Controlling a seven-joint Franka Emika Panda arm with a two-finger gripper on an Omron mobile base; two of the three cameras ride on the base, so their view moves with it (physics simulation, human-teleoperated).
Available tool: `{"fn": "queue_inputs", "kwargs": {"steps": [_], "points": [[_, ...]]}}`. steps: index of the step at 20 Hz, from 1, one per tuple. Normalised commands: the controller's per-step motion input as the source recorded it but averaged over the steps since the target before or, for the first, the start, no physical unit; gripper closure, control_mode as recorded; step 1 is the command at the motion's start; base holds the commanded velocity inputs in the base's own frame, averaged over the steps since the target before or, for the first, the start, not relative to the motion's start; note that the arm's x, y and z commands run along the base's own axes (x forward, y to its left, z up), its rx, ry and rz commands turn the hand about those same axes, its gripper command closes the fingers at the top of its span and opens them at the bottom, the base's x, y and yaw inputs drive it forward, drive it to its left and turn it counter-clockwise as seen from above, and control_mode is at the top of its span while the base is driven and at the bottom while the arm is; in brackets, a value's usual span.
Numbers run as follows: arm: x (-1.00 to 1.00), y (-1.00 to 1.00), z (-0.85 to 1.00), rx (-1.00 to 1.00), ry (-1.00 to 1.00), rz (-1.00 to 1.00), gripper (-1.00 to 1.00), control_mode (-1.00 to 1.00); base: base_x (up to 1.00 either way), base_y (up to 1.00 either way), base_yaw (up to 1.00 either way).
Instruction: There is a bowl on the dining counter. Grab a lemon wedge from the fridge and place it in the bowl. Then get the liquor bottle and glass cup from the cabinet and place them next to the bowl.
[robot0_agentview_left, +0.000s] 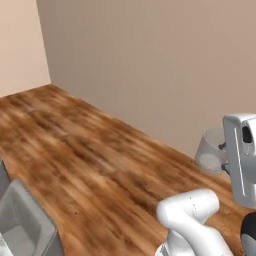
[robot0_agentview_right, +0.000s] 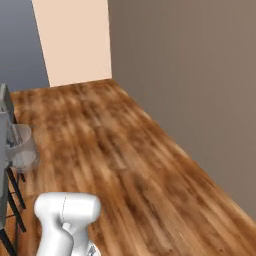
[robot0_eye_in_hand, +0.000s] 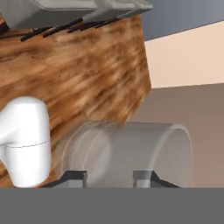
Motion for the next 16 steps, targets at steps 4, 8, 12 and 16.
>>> {"fn": "queue_inputs", "kwargs": {"steps": [4, 8, 12, 16], "points": [[0.00, 0.00, 0.00, 0.00, 0.00, 0.00, 1.00, 1.00, 1.00, 0.00, 0.42], [0.00, 0.00, 0.00, 0.00, 0.00, 0.00, 1.00, 1.00, 1.00, 0.00, 0.40], [0.00, 0.00, 0.00, 0.00, 0.00, 0.00, 1.00, 1.00, 1.00, 0.04, 0.39], [0.00, 0.00, 0.00, 0.00, 0.00, 0.00, 1.00, 1.00, 1.00, 0.04, 0.38]]}}
